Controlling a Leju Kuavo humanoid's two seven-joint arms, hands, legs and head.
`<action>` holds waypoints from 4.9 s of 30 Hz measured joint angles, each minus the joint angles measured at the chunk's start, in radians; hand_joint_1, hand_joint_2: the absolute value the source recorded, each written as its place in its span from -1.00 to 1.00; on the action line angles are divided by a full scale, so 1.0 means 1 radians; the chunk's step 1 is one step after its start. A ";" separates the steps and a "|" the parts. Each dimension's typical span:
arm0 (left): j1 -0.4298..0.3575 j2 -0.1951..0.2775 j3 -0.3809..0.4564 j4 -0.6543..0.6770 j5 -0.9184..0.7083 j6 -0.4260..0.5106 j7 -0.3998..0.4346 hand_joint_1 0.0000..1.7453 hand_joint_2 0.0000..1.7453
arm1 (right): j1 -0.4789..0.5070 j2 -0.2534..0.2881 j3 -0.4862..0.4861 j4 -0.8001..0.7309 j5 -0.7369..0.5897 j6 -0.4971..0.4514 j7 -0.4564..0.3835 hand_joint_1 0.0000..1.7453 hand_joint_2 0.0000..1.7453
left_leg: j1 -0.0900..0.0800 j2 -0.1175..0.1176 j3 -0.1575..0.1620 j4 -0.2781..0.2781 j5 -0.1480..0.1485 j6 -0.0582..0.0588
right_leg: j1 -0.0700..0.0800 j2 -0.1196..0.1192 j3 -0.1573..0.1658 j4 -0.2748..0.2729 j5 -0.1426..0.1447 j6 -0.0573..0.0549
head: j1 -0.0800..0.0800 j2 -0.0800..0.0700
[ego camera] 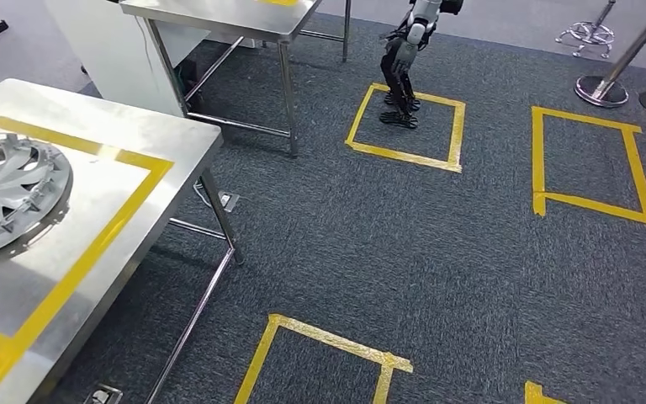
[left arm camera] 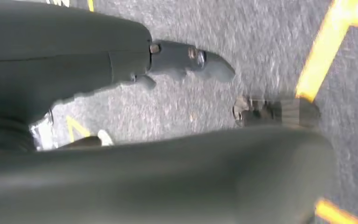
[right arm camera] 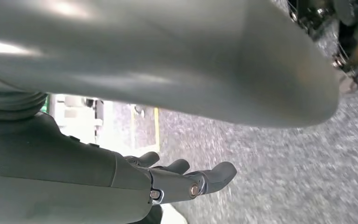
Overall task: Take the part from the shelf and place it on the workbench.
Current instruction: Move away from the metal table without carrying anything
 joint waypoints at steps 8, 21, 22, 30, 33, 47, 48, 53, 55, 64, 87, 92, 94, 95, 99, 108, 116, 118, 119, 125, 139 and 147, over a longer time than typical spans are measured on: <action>0.011 -0.013 0.002 -0.002 0.016 0.108 -0.042 -1.00 -1.00 | 0.002 0.001 0.020 0.000 0.024 -0.004 0.000 -1.00 -1.00 | 0.013 -0.124 -0.100 0.125 0.016 -0.006 | -0.005 0.114 0.008 0.005 -0.001 -0.002 | -0.036 0.000; 0.023 -0.013 0.164 0.002 0.282 0.090 -0.127 -1.00 -1.00 | 0.005 -0.008 0.109 0.000 0.077 0.159 0.089 -1.00 -1.00 | 0.001 -0.041 -0.030 -0.011 0.043 0.038 | -0.010 0.026 -0.166 0.301 -0.128 0.048 | 0.002 0.000; 0.023 0.002 0.176 0.004 0.287 0.098 -0.123 -1.00 -1.00 | 0.006 -0.013 0.115 0.000 0.081 0.164 0.103 -1.00 -1.00 | -0.001 -0.028 -0.029 -0.010 0.042 0.038 | -0.009 0.019 -0.141 0.254 -0.100 0.043 | 0.004 0.000; 0.016 0.056 0.258 0.005 0.317 0.118 -0.128 -1.00 -1.00 | 0.006 -0.052 0.149 0.000 0.075 0.187 0.071 -1.00 -1.00 | -0.001 0.009 -0.009 -0.003 0.014 0.005 | 0.011 -0.004 -0.008 0.008 -0.012 -0.007 | 0.008 0.000; 0.021 0.063 0.270 0.005 0.293 0.126 -0.108 -1.00 -1.00 | 0.003 -0.055 0.151 0.000 0.055 0.189 0.042 -1.00 -1.00 | 0.005 -0.079 -0.077 0.147 -0.067 -0.003 | 0.005 0.028 0.008 -0.005 0.001 -0.017 | -0.006 0.000; 0.021 0.013 0.276 0.002 0.200 0.244 -0.183 -1.00 -1.00 | 0.006 -0.047 0.147 0.000 -0.030 -0.007 -0.002 -1.00 -1.00 | 0.011 -0.112 -0.018 -0.018 0.042 0.031 | -0.007 0.089 -0.074 0.117 -0.063 0.040 | -0.015 0.000; 0.024 -0.007 0.275 0.002 0.189 0.258 -0.192 -1.00 -1.00 | 0.004 -0.044 0.145 0.000 -0.039 -0.037 -0.010 -1.00 -1.00 | 0.007 -0.098 -0.018 -0.019 0.042 0.035 | -0.007 0.056 -0.106 0.181 -0.097 0.043 | -0.010 0.000; 0.028 -0.082 0.272 0.002 0.200 0.263 -0.161 -1.00 -1.00 | 0.004 -0.035 0.141 0.000 -0.047 -0.098 -0.079 -1.00 -1.00 | -0.005 -0.022 -0.014 -0.018 0.031 0.041 | -0.004 0.019 -0.128 0.225 -0.087 0.039 | 0.005 0.000; 0.027 -0.093 0.271 0.001 0.205 0.255 -0.145 -1.00 -1.00 | 0.003 -0.032 0.141 0.000 -0.047 -0.111 -0.098 -1.00 -1.00 | -0.007 0.002 -0.006 -0.017 0.024 0.036 | 0.007 -0.034 -0.055 0.086 -0.033 0.023 | 0.013 0.000; 0.027 -0.104 0.272 0.000 0.213 0.246 -0.117 -1.00 -1.00 | -0.002 -0.017 0.141 0.000 -0.049 -0.110 -0.108 -1.00 -1.00 | 0.002 -0.082 -0.078 0.173 -0.094 -0.001 | 0.006 0.025 0.005 -0.007 -0.002 -0.013 | -0.006 0.000; 0.034 -0.095 0.269 0.004 0.216 0.191 -0.066 -1.00 -1.00 | 0.002 -0.013 0.193 -0.001 0.026 -0.031 -0.021 -1.00 -1.00 | -0.006 0.010 0.007 -0.009 -0.005 0.027 | 0.017 -0.053 -0.042 0.053 -0.011 0.020 | 0.015 0.000; 0.026 -0.100 0.269 0.003 0.219 0.185 -0.070 -1.00 -1.00 | 0.001 -0.012 0.195 -0.001 0.026 -0.039 -0.033 -1.00 -1.00 | -0.004 -0.009 0.007 0.030 -0.046 0.005 | 0.013 -0.006 -0.022 0.022 -0.010 -0.007 | 0.007 0.000; 0.029 -0.100 0.269 0.003 0.219 0.185 -0.073 -1.00 -1.00 | -0.001 -0.010 0.197 -0.001 0.026 -0.041 -0.034 -1.00 -1.00 | 0.000 -0.070 -0.051 0.146 -0.104 0.001 | 0.009 0.018 -0.017 0.019 -0.007 -0.014 | -0.005 0.000; 0.031 -0.101 0.269 0.003 0.218 0.184 -0.074 -1.00 -1.00 | -0.001 -0.009 0.198 -0.001 0.025 -0.041 -0.034 -1.00 -1.00 | 0.000 -0.082 -0.086 0.211 -0.128 -0.001 | 0.009 0.032 -0.018 0.020 -0.006 -0.016 | -0.011 0.000; 0.036 -0.100 0.269 0.004 0.217 0.184 -0.080 -1.00 -1.00 | 0.001 -0.008 0.201 -0.001 0.020 -0.035 -0.023 -1.00 -1.00 | 0.004 -0.104 -0.101 0.183 -0.052 0.001 | 0.007 0.099 -0.018 0.028 -0.008 -0.013 | -0.026 0.000; 0.032 -0.100 0.269 0.004 0.219 0.186 -0.076 -1.00 -1.00 | 0.008 -0.022 0.203 -0.001 0.011 -0.039 -0.014 -1.00 -1.00 | 0.010 -0.114 -0.021 0.006 0.015 0.035 | 0.003 0.094 -0.082 0.114 -0.055 0.036 | -0.014 0.000; 0.034 -0.100 0.270 0.005 0.222 0.178 -0.076 -1.00 -1.00 | 0.007 -0.019 0.208 -0.001 0.010 -0.047 -0.020 -1.00 -1.00 | -0.005 -0.020 -0.010 0.006 -0.001 0.039 | 0.006 0.000 -0.059 0.103 -0.043 0.027 | 0.010 0.000; 0.032 -0.101 0.270 0.004 0.223 0.175 -0.077 -1.00 -1.00 | 0.007 -0.019 0.208 -0.001 0.010 -0.047 -0.020 -1.00 -1.00 | -0.006 -0.008 -0.009 0.005 -0.005 0.031 | 0.015 -0.014 -0.025 0.047 -0.032 0.015 | 0.010 0.000; 0.030 -0.102 0.270 0.004 0.223 0.174 -0.077 -1.00 -1.00 | 0.007 -0.020 0.208 -0.001 0.010 -0.048 -0.020 -1.00 -1.00 | -0.006 -0.003 -0.007 0.004 -0.005 0.026 | 0.017 -0.008 -0.022 0.044 -0.031 0.012 | 0.010 0.000; 0.028 -0.101 0.269 0.004 0.223 0.173 -0.076 -1.00 -1.00 | 0.001 -0.018 0.208 -0.001 0.010 -0.046 -0.018 -1.00 -1.00 | 0.003 -0.086 -0.106 0.195 -0.090 0.001 | 0.004 0.023 0.003 0.005 -0.014 -0.009 | -0.012 0.000; 0.034 -0.095 0.269 0.005 0.212 0.172 -0.057 -1.00 -1.00 | 0.002 -0.015 0.219 -0.001 0.020 -0.033 0.008 -1.00 -1.00 | 0.003 -0.095 -0.015 0.000 0.011 0.051 | -0.003 0.037 -0.052 0.171 -0.117 0.052 | -0.015 0.000; 0.039 -0.096 0.268 0.006 0.209 0.172 -0.047 -1.00 -1.00 | 0.015 -0.017 0.225 -0.001 0.023 -0.030 0.007 -1.00 -1.00 | -0.005 -0.087 0.039 -0.005 -0.042 0.041 | 0.009 0.021 -0.093 0.087 -0.032 0.018 | 0.006 0.000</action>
